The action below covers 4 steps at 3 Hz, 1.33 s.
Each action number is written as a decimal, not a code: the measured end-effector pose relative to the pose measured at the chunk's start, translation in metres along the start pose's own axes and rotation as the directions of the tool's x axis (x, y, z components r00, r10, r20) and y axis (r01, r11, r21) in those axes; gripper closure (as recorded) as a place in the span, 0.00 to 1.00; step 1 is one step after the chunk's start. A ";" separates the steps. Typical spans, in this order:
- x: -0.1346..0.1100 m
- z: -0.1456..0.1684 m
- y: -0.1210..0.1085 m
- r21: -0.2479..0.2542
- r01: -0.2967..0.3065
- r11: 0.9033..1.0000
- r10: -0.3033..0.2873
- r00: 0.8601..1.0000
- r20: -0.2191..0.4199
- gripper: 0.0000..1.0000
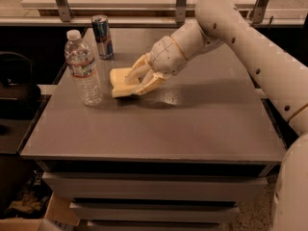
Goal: Move sponge near water bottle
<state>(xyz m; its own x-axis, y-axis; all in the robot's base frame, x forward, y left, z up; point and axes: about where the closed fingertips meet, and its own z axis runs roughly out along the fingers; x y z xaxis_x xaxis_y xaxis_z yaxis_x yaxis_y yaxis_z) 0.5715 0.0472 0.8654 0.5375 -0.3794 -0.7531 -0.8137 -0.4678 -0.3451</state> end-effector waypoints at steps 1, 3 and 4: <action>0.000 0.009 -0.001 -0.012 0.012 1.000 -0.011 1.000 0.010 0.59; -0.002 0.017 -0.003 -0.031 0.017 0.999 -0.016 1.000 0.025 0.12; -0.001 0.015 -0.004 -0.037 0.012 0.999 -0.011 1.000 0.029 0.00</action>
Offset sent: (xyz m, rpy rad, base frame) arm -0.0025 0.0124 -0.0061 0.0045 0.0055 0.0432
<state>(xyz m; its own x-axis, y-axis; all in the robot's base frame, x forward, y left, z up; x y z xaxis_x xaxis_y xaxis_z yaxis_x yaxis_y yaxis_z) 0.5712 0.0617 0.8591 0.5394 -0.3510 -0.7654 -0.7986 -0.5015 -0.3328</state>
